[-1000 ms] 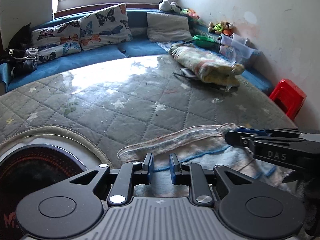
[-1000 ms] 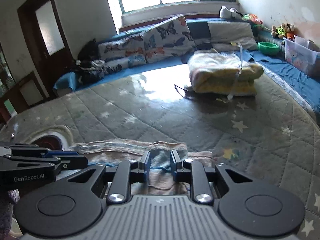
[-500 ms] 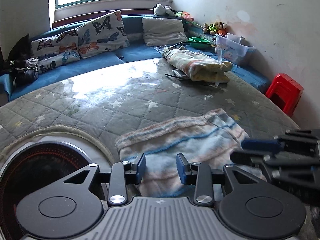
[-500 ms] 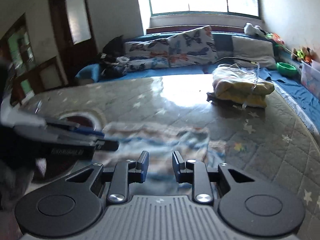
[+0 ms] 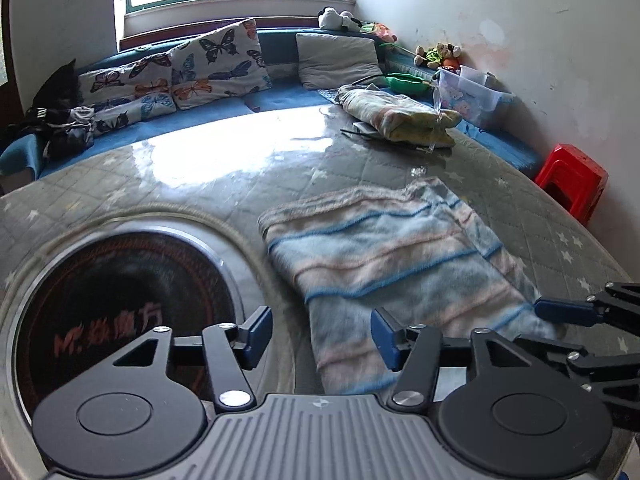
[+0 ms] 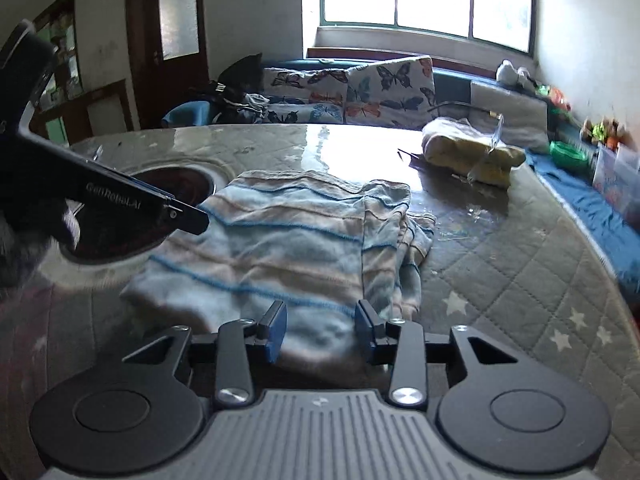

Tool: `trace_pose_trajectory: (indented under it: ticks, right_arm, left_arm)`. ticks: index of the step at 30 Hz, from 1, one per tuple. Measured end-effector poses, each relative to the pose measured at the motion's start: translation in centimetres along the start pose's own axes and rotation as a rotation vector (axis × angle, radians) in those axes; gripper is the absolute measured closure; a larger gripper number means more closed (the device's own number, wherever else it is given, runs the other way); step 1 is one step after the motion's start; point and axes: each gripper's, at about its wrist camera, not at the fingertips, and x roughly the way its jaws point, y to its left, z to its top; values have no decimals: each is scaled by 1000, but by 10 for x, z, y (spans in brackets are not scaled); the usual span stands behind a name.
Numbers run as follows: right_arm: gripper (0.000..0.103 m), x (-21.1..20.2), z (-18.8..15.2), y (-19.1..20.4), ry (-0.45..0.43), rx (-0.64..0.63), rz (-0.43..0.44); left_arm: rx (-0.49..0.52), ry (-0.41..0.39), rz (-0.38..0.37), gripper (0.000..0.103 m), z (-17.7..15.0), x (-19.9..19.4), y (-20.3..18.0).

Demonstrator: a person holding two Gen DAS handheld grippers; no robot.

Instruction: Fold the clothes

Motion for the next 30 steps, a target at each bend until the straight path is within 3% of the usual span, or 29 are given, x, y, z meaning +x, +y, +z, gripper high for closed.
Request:
trace_pose_trajectory:
  ticks: [3, 5, 8, 11, 22, 30]
  right_arm:
    - [64, -5, -7, -4, 3, 29, -15]
    - [61, -10, -9, -6, -9, 50, -19]
    - [43, -19, -9, -6, -36, 59, -23]
    - [34, -25, -8, -4, -62, 67, -35]
    - [2, -38, -11, -4, -124, 149, -108]
    - [0, -40, -13, 0, -119, 163, -158]
  left_arm:
    - [9, 16, 0, 42, -10, -3, -4]
    - [10, 20, 0, 32, -15, -6, -6]
    - [9, 12, 4, 22, -20, -12, -11]
    - [22, -2, 1, 13, -23, -20, -18]
    - [36, -28, -21, 7, -30, -35, -32]
    - [54, -34, -21, 4, -35, -42, -40]
